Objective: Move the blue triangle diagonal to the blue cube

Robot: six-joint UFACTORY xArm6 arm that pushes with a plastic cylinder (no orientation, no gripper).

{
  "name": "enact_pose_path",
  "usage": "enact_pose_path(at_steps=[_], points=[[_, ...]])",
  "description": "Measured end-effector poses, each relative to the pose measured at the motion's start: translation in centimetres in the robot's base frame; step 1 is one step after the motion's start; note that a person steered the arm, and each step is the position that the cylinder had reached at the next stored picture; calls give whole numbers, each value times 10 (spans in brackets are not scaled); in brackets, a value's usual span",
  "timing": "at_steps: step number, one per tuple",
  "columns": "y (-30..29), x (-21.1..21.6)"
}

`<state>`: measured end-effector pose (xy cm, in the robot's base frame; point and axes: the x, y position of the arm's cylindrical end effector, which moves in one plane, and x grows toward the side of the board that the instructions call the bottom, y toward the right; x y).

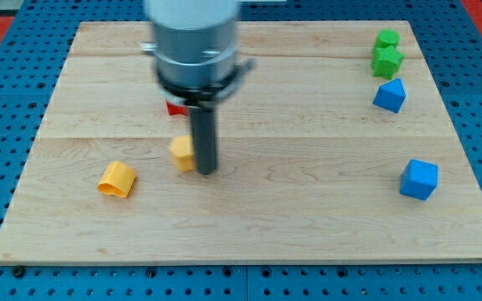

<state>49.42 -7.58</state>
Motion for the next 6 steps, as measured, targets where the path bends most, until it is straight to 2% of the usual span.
enact_pose_path(at_steps=[1,2,3,4,5,6], points=[[-14,0],[15,-20],[123,-42],[260,-45],[380,-83],[391,-133]])
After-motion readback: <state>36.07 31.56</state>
